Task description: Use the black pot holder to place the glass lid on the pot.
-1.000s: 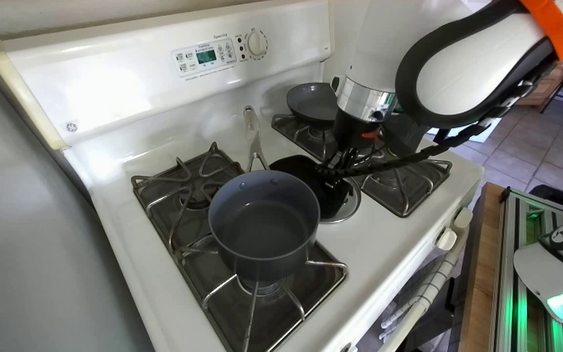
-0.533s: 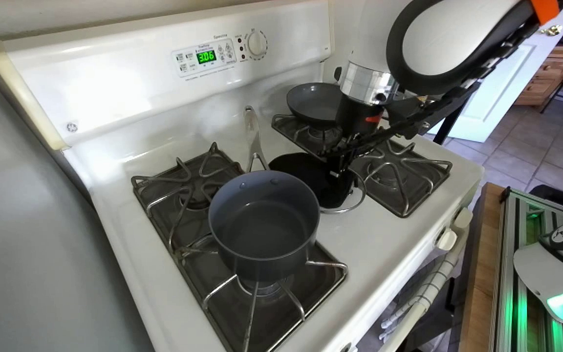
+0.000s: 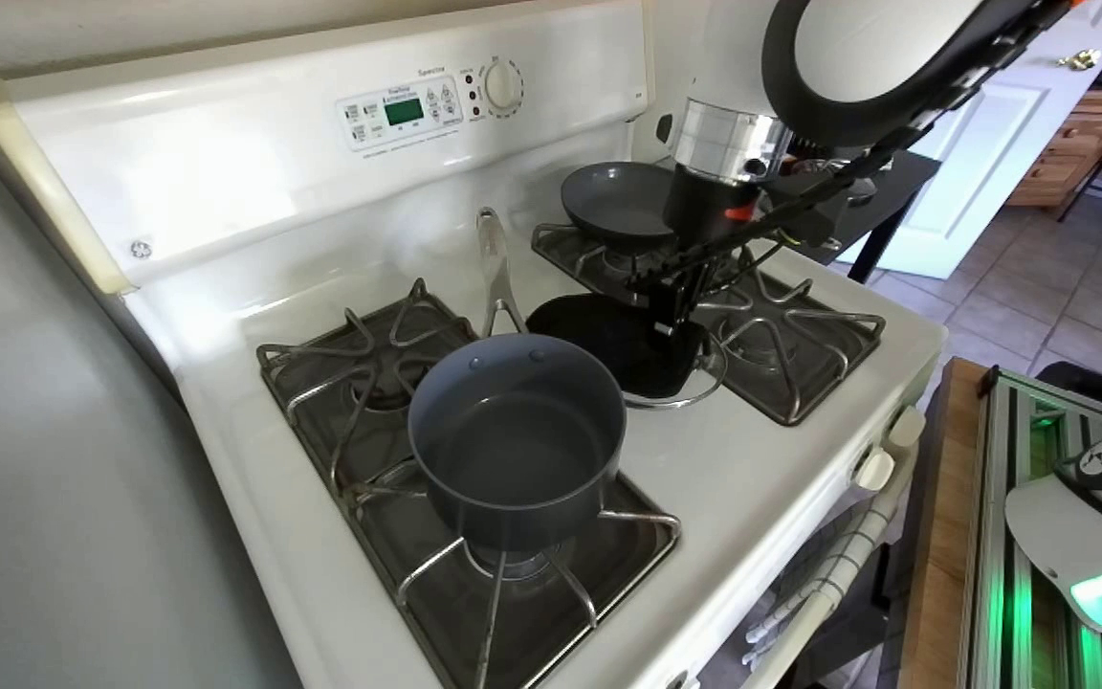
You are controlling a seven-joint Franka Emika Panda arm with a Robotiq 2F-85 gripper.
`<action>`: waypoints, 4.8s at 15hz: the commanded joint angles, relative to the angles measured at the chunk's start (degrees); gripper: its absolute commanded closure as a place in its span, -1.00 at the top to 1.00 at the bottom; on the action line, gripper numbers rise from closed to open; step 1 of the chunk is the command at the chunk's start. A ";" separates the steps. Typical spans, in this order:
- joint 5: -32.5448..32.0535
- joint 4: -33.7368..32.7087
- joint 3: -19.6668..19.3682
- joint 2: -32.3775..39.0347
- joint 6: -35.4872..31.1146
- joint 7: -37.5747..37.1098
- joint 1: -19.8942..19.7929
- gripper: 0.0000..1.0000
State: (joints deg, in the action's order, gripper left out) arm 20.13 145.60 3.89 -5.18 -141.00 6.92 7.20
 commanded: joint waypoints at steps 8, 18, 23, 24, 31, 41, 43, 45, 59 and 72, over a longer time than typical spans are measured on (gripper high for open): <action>-0.76 4.22 0.12 -11.66 3.17 -0.18 0.64 -0.91; -1.08 4.77 -0.48 -18.45 4.22 -0.60 1.42 -0.91; -1.27 3.34 0.15 -19.77 5.91 -1.64 2.07 -0.91; -1.33 3.11 0.48 -19.96 6.29 -1.88 2.36 -0.91; -0.24 0.62 2.70 -19.22 5.88 -3.59 5.59 -0.91; -0.58 0.06 3.13 -17.85 4.76 -3.70 6.58 -0.64; -0.58 0.06 3.12 -17.85 4.76 -3.70 6.58 -0.91; -0.40 -0.27 3.88 -17.84 4.49 -4.02 7.24 -0.91; -11.08 -8.21 11.06 -8.97 2.70 -4.45 8.87 -0.91; -11.20 -12.30 11.74 -1.28 -0.50 -3.22 9.29 -0.91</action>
State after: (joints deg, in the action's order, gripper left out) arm 9.18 134.67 15.66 -7.92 -140.49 3.52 16.10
